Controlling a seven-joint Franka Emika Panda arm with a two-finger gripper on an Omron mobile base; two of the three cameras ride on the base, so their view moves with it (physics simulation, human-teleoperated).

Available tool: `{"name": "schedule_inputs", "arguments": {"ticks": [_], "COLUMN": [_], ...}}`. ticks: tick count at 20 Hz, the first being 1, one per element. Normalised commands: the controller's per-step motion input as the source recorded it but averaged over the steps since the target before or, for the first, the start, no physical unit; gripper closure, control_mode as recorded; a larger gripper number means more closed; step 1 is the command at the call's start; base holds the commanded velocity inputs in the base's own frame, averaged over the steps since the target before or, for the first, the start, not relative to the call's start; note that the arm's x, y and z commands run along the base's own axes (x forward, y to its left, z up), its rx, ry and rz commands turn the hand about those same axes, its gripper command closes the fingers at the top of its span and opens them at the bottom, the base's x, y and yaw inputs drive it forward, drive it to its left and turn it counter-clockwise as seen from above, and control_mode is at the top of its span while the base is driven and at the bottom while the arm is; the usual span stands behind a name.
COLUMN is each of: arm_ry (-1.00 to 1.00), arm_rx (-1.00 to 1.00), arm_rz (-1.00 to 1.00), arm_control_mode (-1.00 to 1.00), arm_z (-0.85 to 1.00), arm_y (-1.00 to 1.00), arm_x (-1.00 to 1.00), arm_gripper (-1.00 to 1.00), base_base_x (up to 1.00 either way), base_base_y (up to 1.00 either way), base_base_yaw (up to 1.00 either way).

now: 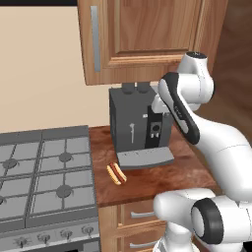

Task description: Store the hot dog in the freezer for long-term storage. Close the freezer door after placing the cooked food.

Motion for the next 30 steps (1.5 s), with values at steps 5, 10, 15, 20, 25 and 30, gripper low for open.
{"name": "schedule_inputs", "arguments": {"ticks": [5,10,15,20,25,30], "arm_ry": [0.00,0.02,0.10,0.09,0.00,0.01], "arm_rx": [0.00,0.00,0.00,0.00,-0.03,-0.09], "arm_rz": [0.00,0.00,0.01,0.00,0.01,0.13], "arm_control_mode": [-1.00,-1.00,-1.00,-1.00,-1.00,-1.00], "arm_z": [0.00,-0.03,-0.13,-0.33,-0.73,-0.74], "arm_y": [0.06,0.27,0.54,0.73,0.83,0.67], "arm_x": [-0.26,-0.33,-0.29,-0.20,-0.04,0.00], "arm_gripper": [-1.00,-1.00,-1.00,-1.00,-1.00,-1.00], "base_base_x": [0.00,0.00,0.00,0.00,0.00,0.00], "base_base_y": [0.00,0.00,0.00,0.00,0.00,0.00], "base_base_yaw": [0.00,0.00,0.00,0.00,0.00,0.00]}}
